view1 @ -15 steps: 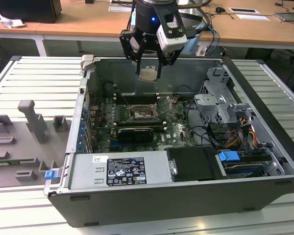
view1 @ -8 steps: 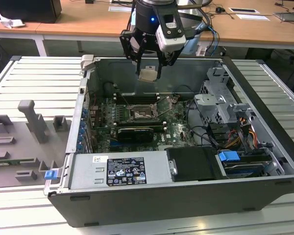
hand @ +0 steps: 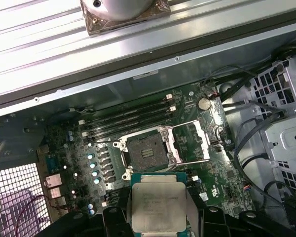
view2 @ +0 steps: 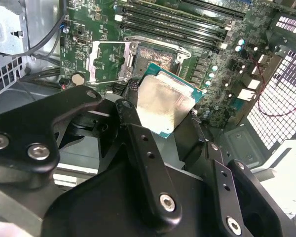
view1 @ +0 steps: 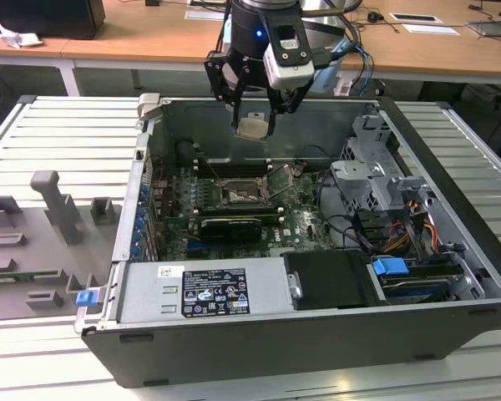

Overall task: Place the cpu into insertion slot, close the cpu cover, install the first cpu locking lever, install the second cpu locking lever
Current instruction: 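Place the cpu into insertion slot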

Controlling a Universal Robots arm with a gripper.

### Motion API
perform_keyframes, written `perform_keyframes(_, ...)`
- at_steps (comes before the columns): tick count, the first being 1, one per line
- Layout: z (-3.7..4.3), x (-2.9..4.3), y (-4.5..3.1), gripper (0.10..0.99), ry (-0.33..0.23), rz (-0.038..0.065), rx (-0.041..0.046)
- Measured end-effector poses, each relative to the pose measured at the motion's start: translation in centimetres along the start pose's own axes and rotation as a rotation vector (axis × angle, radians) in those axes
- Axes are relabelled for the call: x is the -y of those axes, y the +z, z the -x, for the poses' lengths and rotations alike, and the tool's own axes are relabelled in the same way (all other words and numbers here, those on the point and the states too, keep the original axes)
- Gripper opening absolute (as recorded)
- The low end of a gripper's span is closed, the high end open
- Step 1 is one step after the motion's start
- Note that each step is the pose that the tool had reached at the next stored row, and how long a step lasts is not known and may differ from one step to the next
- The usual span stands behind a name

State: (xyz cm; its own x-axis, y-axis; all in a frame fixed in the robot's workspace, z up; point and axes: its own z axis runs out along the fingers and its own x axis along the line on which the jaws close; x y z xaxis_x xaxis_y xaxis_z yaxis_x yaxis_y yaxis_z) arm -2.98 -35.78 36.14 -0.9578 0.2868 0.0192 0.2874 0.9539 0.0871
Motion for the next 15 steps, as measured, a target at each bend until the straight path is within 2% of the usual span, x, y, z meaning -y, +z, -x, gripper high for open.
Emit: perform_keyframes(15, 0.0, 0.01, 0.13, 0.537, 0.056, 0.001, 0.0049)
